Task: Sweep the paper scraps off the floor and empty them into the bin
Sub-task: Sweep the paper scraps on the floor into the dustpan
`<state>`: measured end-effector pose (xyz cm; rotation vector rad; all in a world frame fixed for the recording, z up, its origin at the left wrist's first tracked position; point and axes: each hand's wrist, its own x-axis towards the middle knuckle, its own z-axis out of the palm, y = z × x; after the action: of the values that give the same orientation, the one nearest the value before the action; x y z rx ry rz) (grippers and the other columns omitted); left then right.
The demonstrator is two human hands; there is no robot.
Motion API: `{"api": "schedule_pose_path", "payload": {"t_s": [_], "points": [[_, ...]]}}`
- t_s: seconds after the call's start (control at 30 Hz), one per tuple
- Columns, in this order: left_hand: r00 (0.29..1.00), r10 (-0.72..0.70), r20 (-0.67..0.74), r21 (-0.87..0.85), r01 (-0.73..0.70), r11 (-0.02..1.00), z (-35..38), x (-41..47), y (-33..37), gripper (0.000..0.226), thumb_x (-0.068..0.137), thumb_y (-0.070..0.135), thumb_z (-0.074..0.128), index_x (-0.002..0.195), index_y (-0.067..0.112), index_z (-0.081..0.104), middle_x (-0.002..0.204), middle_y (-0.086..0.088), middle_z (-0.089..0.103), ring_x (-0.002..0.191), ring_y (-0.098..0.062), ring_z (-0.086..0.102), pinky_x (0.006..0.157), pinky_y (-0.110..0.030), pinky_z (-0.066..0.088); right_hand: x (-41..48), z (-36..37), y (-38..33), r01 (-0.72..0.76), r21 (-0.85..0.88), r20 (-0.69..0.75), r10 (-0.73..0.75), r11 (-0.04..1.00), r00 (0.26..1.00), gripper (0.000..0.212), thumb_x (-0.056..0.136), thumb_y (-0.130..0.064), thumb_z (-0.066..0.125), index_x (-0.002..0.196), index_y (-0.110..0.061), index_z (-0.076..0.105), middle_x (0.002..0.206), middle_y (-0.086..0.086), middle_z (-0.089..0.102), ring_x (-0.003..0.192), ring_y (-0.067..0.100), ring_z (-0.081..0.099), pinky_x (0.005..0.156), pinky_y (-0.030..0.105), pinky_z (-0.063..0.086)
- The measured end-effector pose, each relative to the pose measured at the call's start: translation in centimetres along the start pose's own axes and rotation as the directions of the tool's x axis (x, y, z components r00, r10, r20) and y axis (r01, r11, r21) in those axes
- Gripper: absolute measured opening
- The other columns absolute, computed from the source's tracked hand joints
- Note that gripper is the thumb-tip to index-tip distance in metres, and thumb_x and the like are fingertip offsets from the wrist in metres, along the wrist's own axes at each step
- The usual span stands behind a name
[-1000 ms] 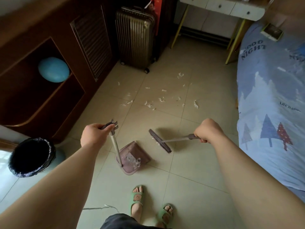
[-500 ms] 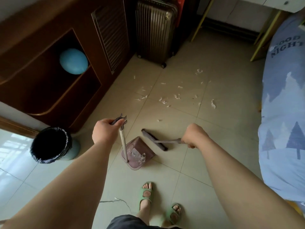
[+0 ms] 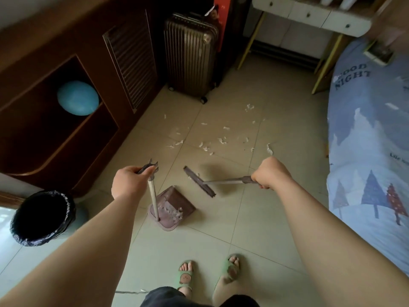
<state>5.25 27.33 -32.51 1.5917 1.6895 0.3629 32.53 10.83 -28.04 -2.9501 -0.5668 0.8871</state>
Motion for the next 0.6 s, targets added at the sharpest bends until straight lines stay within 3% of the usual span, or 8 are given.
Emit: {"api": "schedule_pose_path", "payload": {"t_s": [0.07, 0.2, 0.37, 0.43, 0.5, 0.6], "points": [[1.0, -0.01, -0.006, -0.023, 0.009, 1.0, 0.7, 0.2, 0.3, 0.025, 0.083, 0.048, 0.072, 0.087, 0.023, 0.073, 0.074, 0.003, 0.068, 0.067, -0.018, 0.063, 0.056, -0.026, 0.043, 1.4, 0.7, 0.2, 0.009, 0.027, -0.035, -0.008, 1.0, 0.999, 0.013, 0.076, -0.021, 0.067, 0.069, -0.013, 0.061, 0.064, 0.004, 0.062, 0.056, 0.021, 0.056, 0.048, 0.019, 0.034], [0.999, -0.019, -0.029, -0.046, 0.018, 0.999, 2.0, 0.8, 1.3, 0.023, 0.083, 0.049, 0.072, 0.083, 0.026, 0.072, 0.071, 0.003, 0.068, 0.06, -0.015, 0.059, 0.05, -0.024, 0.039, 4.1, 1.7, -0.5, 0.042, 0.026, -0.073, -0.04, 0.999, 0.997, 0.009, 0.083, -0.019, 0.067, 0.083, -0.013, 0.06, 0.093, 0.01, 0.069, 0.077, 0.027, 0.059, 0.064, 0.024, 0.04], [0.995, -0.05, -0.085, -0.078, 0.044, 0.996, 4.0, 1.4, 3.3, 0.022, 0.082, 0.05, 0.072, 0.08, 0.028, 0.07, 0.072, 0.007, 0.067, 0.062, -0.014, 0.06, 0.052, -0.025, 0.041, 6.8, 2.0, -1.4, 0.174, -0.171, 0.019, -0.174, 0.97, 0.985, 0.011, 0.087, -0.019, 0.064, 0.096, -0.012, 0.064, 0.109, 0.01, 0.068, 0.099, 0.029, 0.065, 0.069, 0.026, 0.041], [0.993, -0.061, -0.105, -0.075, 0.053, 0.996, 4.7, 1.6, 4.5, 0.022, 0.082, 0.051, 0.072, 0.079, 0.03, 0.068, 0.07, 0.009, 0.065, 0.062, -0.014, 0.06, 0.052, -0.025, 0.042, 7.6, 1.5, -1.6, 0.263, -0.261, 0.077, -0.252, 0.929, 0.965, 0.011, 0.085, -0.022, 0.064, 0.092, -0.014, 0.06, 0.103, 0.009, 0.068, 0.09, 0.029, 0.062, 0.068, 0.026, 0.041], [0.989, -0.072, -0.126, -0.078, 0.063, 0.995, 5.3, 1.9, 5.5, 0.021, 0.082, 0.051, 0.071, 0.076, 0.032, 0.067, 0.07, 0.009, 0.065, 0.062, -0.016, 0.061, 0.055, -0.027, 0.044, 8.4, 0.2, -2.1, 0.323, -0.342, 0.168, -0.28, 0.883, 0.945, 0.014, 0.086, -0.027, 0.065, 0.088, -0.013, 0.06, 0.081, 0.005, 0.061, 0.079, 0.028, 0.056, 0.066, 0.026, 0.041], [0.985, -0.092, -0.146, -0.09, 0.079, 0.993, 6.5, 2.1, 7.0, 0.021, 0.082, 0.051, 0.071, 0.075, 0.032, 0.068, 0.069, 0.008, 0.066, 0.062, -0.017, 0.062, 0.054, -0.027, 0.044, 9.8, -3.3, -2.8, 0.359, -0.421, 0.225, -0.287, 0.833, 0.931, 0.045, 0.077, -0.052, 0.072, 0.065, -0.01, 0.059, 0.044, -0.001, 0.054, 0.057, 0.02, 0.056, 0.063, 0.025, 0.045]]}}
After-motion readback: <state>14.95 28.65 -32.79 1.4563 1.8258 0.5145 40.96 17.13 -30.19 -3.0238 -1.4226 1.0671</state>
